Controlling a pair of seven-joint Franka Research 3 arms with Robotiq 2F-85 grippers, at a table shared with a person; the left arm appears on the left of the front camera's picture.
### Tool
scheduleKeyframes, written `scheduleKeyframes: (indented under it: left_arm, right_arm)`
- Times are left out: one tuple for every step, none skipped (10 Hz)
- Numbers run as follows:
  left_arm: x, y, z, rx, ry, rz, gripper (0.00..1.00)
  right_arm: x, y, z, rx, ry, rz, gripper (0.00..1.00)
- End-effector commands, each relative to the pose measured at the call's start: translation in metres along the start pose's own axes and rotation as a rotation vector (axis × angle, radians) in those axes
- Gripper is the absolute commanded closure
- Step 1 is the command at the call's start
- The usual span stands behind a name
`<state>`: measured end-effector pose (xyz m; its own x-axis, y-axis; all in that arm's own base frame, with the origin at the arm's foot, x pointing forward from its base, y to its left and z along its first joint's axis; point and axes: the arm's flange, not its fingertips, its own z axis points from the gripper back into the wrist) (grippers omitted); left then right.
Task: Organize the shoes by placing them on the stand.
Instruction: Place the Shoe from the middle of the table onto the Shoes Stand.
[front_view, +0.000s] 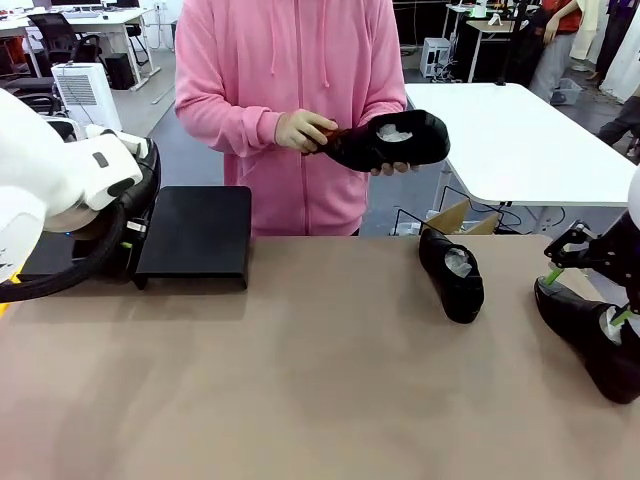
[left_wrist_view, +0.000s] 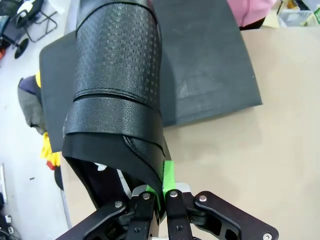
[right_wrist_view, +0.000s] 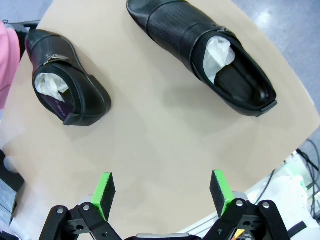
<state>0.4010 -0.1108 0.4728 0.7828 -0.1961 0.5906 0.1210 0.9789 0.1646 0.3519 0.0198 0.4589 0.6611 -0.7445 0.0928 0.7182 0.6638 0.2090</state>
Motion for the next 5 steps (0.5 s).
scheduleKeyframes:
  left_arm:
    - [-0.003, 0.005, 0.010, 0.025, -0.003, -0.014, 1.00]
    - [-0.003, 0.005, 0.010, 0.025, -0.003, -0.014, 1.00]
    - [-0.001, 0.001, 0.001, 0.006, 0.007, 0.000, 1.00]
    - [0.010, -0.001, -0.010, -0.014, 0.040, -0.023, 1.00]
    - [0.021, -0.002, -0.022, 0.019, 0.035, -0.066, 1.00]
  right_arm:
    - [-0.001, 0.000, 0.000, -0.002, -0.007, 0.001, 0.00]
    - [-0.001, 0.000, 0.000, -0.002, -0.007, 0.001, 0.00]
    - [-0.001, 0.000, 0.000, -0.002, -0.007, 0.001, 0.00]
    - [-0.001, 0.000, 0.000, -0.002, -0.007, 0.001, 0.00]
    - [-0.001, 0.000, 0.000, -0.002, -0.007, 0.001, 0.00]
